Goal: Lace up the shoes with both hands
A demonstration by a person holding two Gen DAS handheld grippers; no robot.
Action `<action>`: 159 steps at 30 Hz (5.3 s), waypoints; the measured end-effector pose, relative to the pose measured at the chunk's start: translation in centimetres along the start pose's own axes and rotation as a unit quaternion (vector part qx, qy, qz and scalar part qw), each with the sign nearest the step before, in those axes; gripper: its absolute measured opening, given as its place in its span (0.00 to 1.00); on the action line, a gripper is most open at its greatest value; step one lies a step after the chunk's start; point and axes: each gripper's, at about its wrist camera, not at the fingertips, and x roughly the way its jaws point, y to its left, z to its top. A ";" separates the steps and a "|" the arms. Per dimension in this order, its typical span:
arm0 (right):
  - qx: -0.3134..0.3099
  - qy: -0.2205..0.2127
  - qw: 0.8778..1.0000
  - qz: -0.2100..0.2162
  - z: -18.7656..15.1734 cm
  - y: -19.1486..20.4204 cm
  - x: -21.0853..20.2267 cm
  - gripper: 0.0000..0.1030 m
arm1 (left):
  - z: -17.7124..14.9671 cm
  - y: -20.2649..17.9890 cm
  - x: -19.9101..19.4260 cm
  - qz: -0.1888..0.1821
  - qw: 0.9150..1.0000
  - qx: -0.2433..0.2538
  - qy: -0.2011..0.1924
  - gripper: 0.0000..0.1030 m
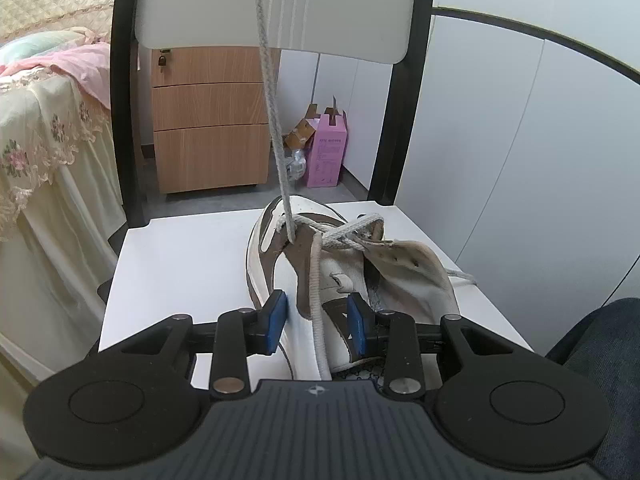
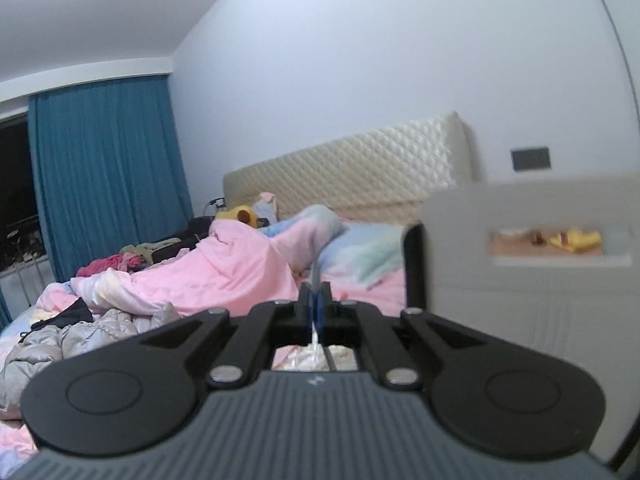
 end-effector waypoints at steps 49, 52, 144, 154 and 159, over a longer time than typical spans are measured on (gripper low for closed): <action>0.274 0.177 0.927 -0.184 -31.5 -10.3 -11.3 0.41 | -1.3 -0.6 -4.1 0.019 0.998 -0.060 -0.019 0.39; 0.284 0.156 0.927 -0.188 -34.6 -10.4 -13.3 0.40 | -1.5 -0.5 -4.1 0.011 0.996 -0.090 -0.024 0.39; 0.112 -0.238 0.948 -0.178 -4.9 -13.7 -17.7 0.03 | -1.0 -0.8 -0.9 0.073 0.989 -0.123 0.019 0.47; 0.026 -0.205 0.955 -0.212 -1.2 -11.0 -20.1 0.03 | -1.0 -1.0 -1.2 0.074 0.992 -0.105 0.014 0.47; -0.027 -0.137 0.963 -0.230 -3.1 -10.1 -19.8 0.03 | -1.1 -1.4 -2.0 0.068 0.995 -0.068 -0.003 0.47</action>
